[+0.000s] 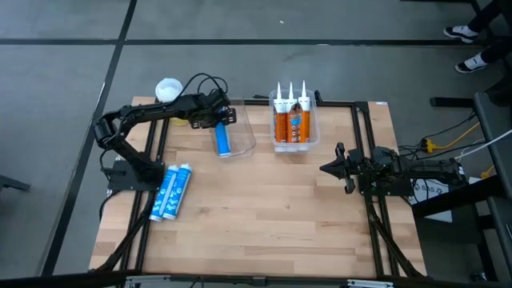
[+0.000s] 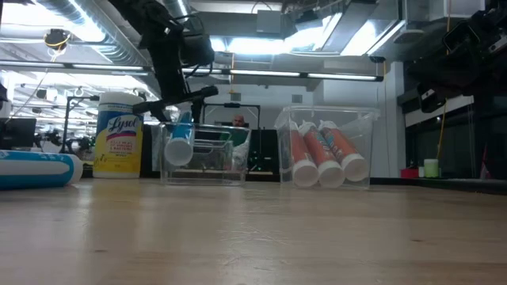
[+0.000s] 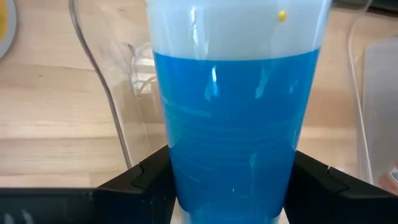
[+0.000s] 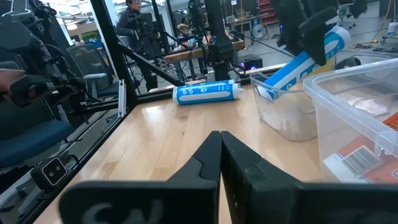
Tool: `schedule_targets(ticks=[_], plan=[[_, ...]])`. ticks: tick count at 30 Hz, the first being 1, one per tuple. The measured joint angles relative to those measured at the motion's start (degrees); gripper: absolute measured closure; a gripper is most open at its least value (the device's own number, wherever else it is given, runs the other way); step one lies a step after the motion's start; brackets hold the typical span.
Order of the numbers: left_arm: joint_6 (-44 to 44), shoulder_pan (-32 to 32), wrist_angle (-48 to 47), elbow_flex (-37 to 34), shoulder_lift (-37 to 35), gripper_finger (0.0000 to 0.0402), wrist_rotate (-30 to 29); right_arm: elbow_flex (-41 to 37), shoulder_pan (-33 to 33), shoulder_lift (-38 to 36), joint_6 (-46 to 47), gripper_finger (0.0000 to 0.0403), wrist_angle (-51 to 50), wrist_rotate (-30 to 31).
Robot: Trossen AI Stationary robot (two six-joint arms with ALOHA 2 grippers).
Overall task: Pick & place silicon tubes, Sealant and Lysol wipes
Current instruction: Put the left blue sealant into the left transparent bin
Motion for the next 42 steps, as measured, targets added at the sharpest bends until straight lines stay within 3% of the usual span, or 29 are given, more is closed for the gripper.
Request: schedule_targets(ticks=[13, 21, 42], plan=[[-1.96, 1.51, -3.48, -0.09, 0.0, 0.0182, 0.92, 0.0, 0.0, 0.01, 0.0, 0.0391, 0.0, 0.0], [-0.39, 1.38, -3.28, -0.09, 0.0, 0.0159, 1.79, 0.0, 0.0, 0.01, 0.0, 0.0391, 0.0, 0.0], [2.22, 1.4, -3.24, -0.09, -0.02, 0.0159, 1.97, 0.0, 0.01, 0.01, 0.04, 0.0391, 0.0, 0.0]])
